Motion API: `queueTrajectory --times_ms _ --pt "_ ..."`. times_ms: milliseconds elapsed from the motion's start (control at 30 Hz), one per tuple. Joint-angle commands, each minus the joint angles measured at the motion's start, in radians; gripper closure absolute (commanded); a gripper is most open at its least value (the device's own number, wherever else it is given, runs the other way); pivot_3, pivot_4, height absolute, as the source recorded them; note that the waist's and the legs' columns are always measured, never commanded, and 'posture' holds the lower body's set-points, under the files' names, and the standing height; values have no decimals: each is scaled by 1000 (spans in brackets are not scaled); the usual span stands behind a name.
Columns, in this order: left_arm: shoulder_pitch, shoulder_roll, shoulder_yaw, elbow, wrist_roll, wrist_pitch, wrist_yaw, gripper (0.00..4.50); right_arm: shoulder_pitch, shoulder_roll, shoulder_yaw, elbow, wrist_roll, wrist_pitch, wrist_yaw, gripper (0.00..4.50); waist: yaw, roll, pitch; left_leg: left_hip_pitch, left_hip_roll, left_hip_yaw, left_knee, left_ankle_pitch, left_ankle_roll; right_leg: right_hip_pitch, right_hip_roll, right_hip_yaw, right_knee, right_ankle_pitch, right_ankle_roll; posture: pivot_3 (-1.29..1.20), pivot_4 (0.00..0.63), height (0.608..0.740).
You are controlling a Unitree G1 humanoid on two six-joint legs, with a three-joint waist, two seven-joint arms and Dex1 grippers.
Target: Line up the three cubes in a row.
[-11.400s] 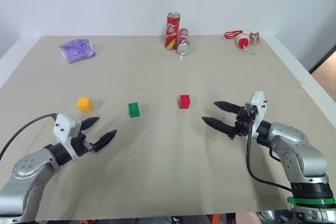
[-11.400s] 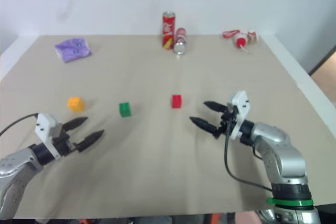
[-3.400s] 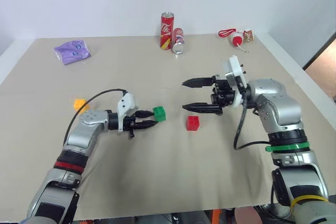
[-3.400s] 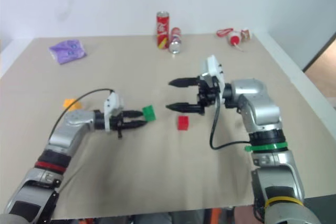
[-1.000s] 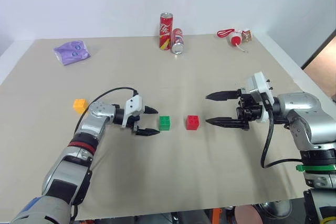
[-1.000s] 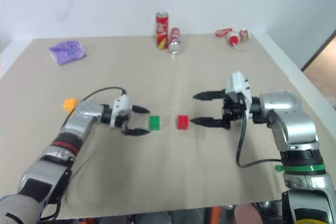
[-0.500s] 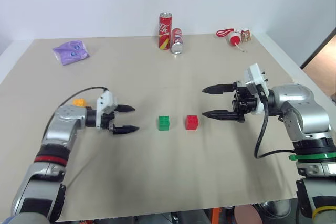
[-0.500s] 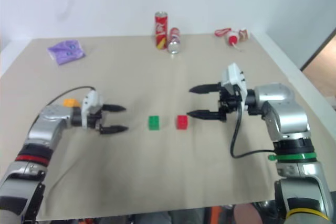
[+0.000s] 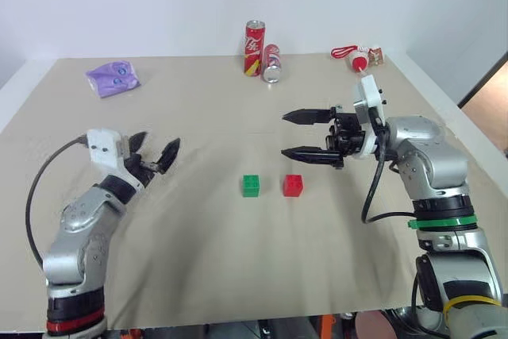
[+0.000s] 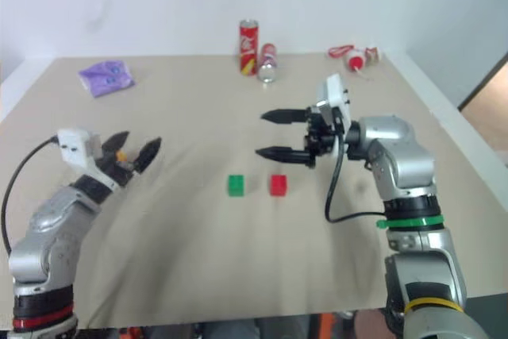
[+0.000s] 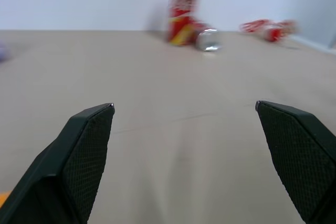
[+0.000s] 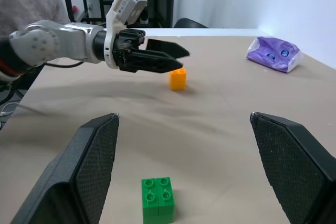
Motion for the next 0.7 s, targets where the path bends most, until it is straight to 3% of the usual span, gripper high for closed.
queueTrajectory --times_ms 33,133,233,700 --pt "8 -26 38 -98 78 -8 165 29 -35 5 -3 -6 6 -12 17 349 0 0 0 0 0 0 0 0 0 0 0 0 0 0 0 0 150 740" --pt "26 -72 113 -112 128 -12 318 29 -24 4 8 -26 21 13 36 349 0 0 0 0 0 0 0 0 0 0 0 0 0 0 -1 0 150 740" --pt "39 -79 131 -93 142 -4 356 29 -8 2 17 -46 20 14 51 349 -2 0 0 0 0 0 0 0 0 -1 0 0 0 0 1 0 150 740" --pt "-7 -18 50 134 161 -59 256 29 14 19 -7 -95 28 27 14 349 0 -1 0 -1 0 0 0 0 0 -1 0 -1 -1 -1 -1 0 150 740"
